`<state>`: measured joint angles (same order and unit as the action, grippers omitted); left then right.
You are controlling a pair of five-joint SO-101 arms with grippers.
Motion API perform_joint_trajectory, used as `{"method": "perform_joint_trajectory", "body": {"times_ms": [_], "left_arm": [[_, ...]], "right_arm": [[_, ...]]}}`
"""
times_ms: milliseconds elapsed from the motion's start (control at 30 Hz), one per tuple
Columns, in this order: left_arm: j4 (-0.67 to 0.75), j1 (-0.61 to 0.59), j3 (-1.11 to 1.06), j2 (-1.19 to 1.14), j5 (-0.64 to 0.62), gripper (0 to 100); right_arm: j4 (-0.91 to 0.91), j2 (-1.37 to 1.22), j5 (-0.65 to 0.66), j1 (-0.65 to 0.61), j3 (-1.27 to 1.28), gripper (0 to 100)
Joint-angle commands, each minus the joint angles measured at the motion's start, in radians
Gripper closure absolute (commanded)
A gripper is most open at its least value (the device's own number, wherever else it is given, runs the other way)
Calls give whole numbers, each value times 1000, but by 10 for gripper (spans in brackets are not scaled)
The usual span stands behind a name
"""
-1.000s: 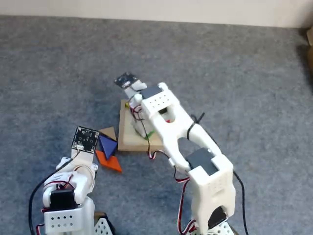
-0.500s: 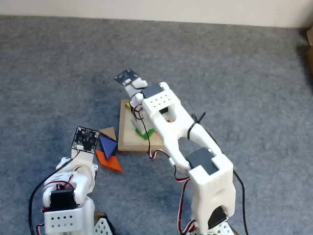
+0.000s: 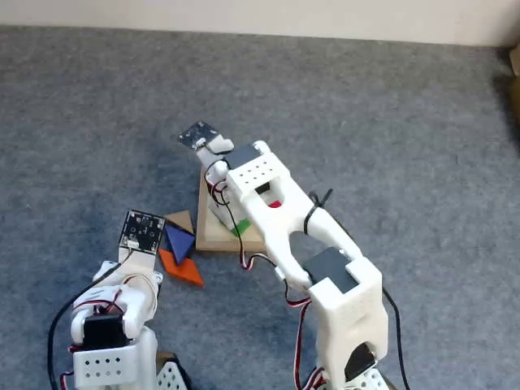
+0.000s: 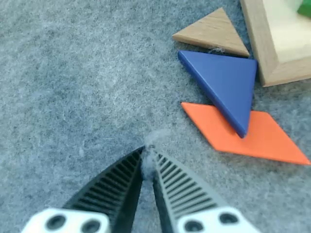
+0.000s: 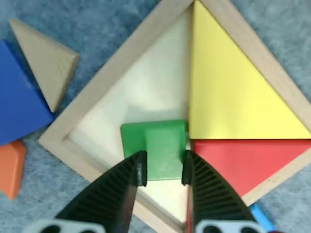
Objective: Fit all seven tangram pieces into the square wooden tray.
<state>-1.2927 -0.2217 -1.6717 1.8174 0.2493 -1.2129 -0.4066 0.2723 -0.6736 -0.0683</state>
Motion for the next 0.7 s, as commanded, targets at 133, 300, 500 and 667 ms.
{"method": "perform_joint_trajectory", "body": {"times_ms": [133, 300, 500, 667], "left_arm": [[12, -10, 10, 5, 5, 994], [12, -10, 10, 5, 5, 994], [12, -10, 10, 5, 5, 994], [12, -10, 10, 5, 5, 994]], "right_arm": [[-54, 79, 3, 33, -53, 878], [-50, 183, 2, 18, -10, 888], [116, 185, 2, -47, 159, 930], [156, 185, 3, -42, 271, 930]]}}
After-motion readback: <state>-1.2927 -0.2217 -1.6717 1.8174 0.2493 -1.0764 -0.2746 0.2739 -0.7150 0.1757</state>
